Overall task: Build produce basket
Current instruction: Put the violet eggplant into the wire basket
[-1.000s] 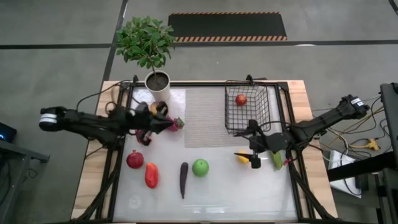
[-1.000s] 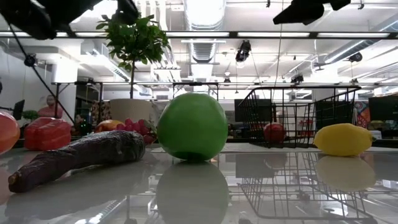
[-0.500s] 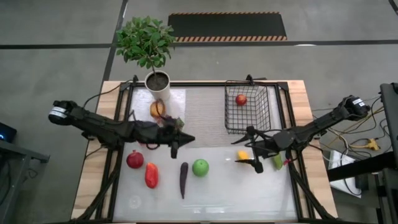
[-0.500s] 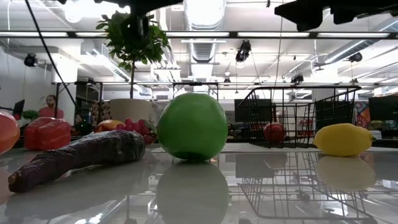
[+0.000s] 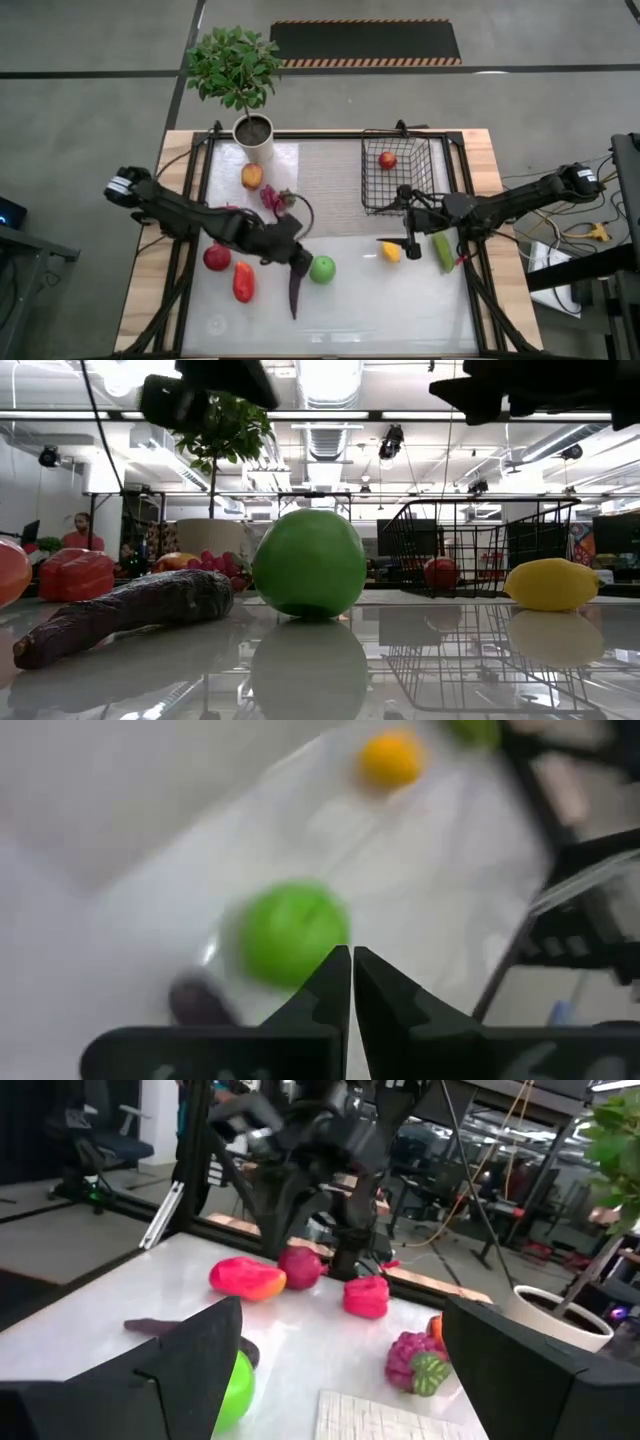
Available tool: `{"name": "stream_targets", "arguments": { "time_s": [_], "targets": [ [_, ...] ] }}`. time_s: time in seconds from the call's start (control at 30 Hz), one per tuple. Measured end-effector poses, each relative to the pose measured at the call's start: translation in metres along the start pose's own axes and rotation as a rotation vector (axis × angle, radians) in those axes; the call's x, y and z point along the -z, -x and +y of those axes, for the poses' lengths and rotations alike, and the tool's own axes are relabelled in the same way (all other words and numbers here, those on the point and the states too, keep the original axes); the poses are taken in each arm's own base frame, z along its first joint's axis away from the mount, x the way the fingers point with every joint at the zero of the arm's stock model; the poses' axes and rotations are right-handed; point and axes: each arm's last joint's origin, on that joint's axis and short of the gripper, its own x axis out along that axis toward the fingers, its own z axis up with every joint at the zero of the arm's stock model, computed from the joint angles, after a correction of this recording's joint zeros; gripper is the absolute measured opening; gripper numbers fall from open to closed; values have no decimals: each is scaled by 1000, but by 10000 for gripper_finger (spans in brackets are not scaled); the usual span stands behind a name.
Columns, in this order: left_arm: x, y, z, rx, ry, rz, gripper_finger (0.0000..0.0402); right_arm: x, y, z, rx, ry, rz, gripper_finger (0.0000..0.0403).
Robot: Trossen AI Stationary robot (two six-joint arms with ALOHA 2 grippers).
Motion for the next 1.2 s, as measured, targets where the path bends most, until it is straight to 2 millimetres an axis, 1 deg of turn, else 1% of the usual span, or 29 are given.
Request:
{"name": "stream_targets", "arguments": {
  "time_s": [0.07, 0.2, 0.33, 0.4, 0.5, 0.6, 0.77, 0.83, 0.93, 1.2],
  "targets": [
    [5, -3, -12, -36, 47, 65, 0, 1, 0, 0, -4, -10, 11, 325],
    [16, -14, -29, -133, 148, 227, 0, 3, 2, 1, -10, -11, 34, 325],
    [31, -28, -37, -279, 211, 391, 0, 4, 3, 1, -9, -9, 51, 325],
    [36, -37, -37, -351, 228, 449, 0, 4, 3, 1, -8, -9, 53, 325],
    [41, -50, -37, -408, 234, 482, 0, 3, 4, 1, -7, -6, 50, 325],
    [42, -58, -34, -429, 227, 465, 0, 3, 4, 1, -7, -1, 48, 325],
    [42, -62, -29, -443, 188, 437, 5, 5, 5, 1, -13, -1, 69, 325],
    [42, -62, -28, -449, 174, 423, 18, 6, 5, 1, -16, -1, 79, 325],
    [41, -63, -26, -461, 163, 375, 54, 6, 5, 1, -16, -4, 81, 325],
    [48, -75, -15, -484, 166, 367, 191, 6, 5, 2, -18, -17, 85, 325]
  ]
}}
